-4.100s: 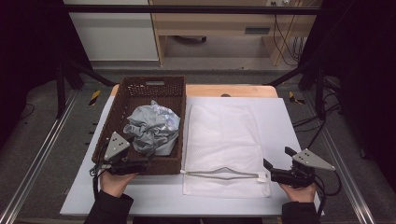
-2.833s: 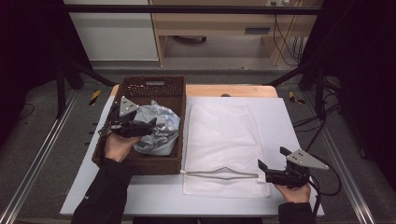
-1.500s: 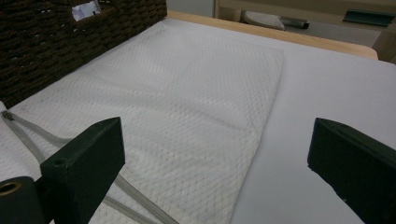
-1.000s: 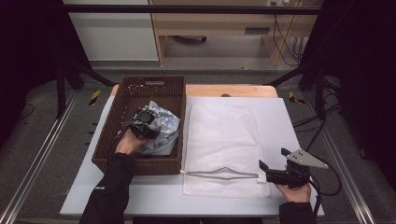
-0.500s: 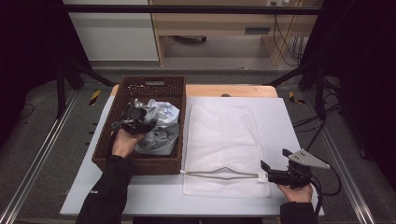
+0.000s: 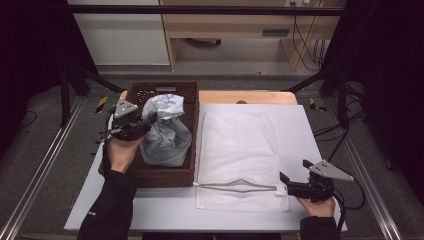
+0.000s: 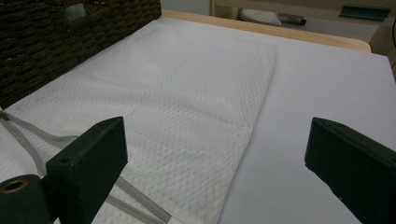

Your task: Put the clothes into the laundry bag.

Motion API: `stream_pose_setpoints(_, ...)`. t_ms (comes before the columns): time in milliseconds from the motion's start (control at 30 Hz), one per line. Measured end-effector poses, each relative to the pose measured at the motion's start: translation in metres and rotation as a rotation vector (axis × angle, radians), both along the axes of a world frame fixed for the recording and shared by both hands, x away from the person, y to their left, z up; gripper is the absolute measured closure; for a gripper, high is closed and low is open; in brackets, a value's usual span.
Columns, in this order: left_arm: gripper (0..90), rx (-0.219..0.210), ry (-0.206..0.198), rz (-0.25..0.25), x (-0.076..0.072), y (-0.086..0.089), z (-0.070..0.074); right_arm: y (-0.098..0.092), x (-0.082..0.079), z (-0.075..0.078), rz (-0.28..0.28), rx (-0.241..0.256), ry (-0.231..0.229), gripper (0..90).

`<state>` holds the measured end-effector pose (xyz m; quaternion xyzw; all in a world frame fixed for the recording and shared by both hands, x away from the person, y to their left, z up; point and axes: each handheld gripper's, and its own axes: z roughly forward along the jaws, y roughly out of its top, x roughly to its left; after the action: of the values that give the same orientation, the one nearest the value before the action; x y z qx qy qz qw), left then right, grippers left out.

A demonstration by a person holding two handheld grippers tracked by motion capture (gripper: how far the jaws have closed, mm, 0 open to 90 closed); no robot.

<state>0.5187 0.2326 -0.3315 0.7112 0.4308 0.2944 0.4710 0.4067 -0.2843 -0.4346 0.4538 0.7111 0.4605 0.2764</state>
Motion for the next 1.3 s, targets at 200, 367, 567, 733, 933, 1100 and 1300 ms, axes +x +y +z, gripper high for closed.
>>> stream_pose_setpoints(200,71.4,-0.032,-0.068,0.003,-0.010,0.005,0.016,-0.001,0.000,0.001,-0.003,0.008,-0.002,6.2)
stream_pose_setpoints(367,71.4,-0.052,-0.123,0.002,-0.018,0.006,0.034,0.000,0.000,0.001,-0.001,0.007,-0.003,6.3)
stream_pose_setpoints(567,71.4,-0.082,-0.203,0.001,-0.029,0.006,0.061,-0.001,-0.001,0.001,-0.004,0.011,-0.004,6.3)
stream_pose_setpoints(733,71.4,-0.091,-0.254,-0.004,-0.037,0.003,0.080,0.000,-0.001,0.001,0.001,0.011,-0.002,6.3)
stream_pose_setpoints(933,71.4,-0.120,-0.297,-0.023,-0.046,0.001,0.099,-0.001,-0.001,0.001,-0.001,0.014,-0.003,6.3)
stream_pose_setpoints(1100,71.4,-0.135,-0.322,-0.036,-0.051,-0.003,0.113,0.000,-0.001,0.001,0.002,0.014,-0.001,6.3)
stream_pose_setpoints(1300,71.4,-0.146,-0.353,-0.054,-0.056,-0.011,0.125,-0.001,-0.001,0.000,0.001,0.006,-0.001,6.3)
